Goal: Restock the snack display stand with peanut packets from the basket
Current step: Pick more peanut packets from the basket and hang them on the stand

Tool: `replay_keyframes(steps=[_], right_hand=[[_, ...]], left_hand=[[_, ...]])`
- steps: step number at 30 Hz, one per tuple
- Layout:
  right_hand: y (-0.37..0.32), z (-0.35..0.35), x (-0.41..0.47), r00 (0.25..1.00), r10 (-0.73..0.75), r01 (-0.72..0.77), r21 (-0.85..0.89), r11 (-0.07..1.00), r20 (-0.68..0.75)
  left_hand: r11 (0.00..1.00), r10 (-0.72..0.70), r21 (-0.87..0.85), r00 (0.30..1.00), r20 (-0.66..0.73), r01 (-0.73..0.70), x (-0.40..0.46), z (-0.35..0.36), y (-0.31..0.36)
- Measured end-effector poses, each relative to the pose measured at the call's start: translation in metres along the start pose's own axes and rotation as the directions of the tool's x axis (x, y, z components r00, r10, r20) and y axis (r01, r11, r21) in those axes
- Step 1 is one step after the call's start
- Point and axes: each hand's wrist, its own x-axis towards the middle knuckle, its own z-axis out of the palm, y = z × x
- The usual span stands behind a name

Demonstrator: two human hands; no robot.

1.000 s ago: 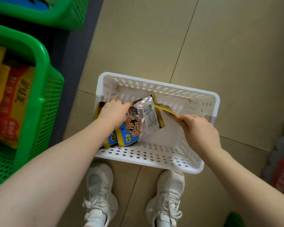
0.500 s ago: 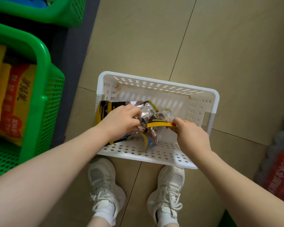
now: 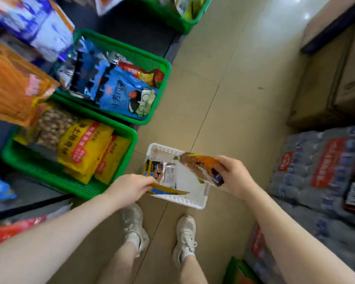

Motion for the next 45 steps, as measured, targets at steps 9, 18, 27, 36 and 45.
replay_keyframes(steps=[9, 18, 27, 36, 45], right_hand=[[-0.202, -0.092, -0.099, 0.835, -0.542, 0.523, -0.168, 0.836, -0.094], [-0.366, -0.060, -0.238, 0.465, -0.867, 0.882, -0.186, 0.434, 0.180], [-0.501, 0.061, -0.410, 0.089, -0.982, 0.988, -0.142, 0.065, 0.167], [-0.616, 0.161, -0.523, -0.061, -0.993, 0.991, -0.126, -0.048, -0.104], [-0.737, 0.226, -0.543, -0.159, -0.987, 0.951, -0.272, -0.146, -0.027]], left_hand=[[0.969, -0.217, -0.221, 0.800, -0.560, 0.108, -0.198, -0.123, 0.110], [0.810, -0.563, -0.474, 0.233, -0.793, 0.344, -0.420, -0.115, 0.166], [0.732, -0.439, -0.451, -0.152, -0.886, 0.511, -0.633, -0.093, 0.188], [0.669, -0.178, -0.463, -0.480, -0.859, 0.581, -0.820, -0.126, 0.145], [0.602, -0.018, -0.454, -0.557, -0.830, 0.657, -0.925, -0.218, 0.063]])
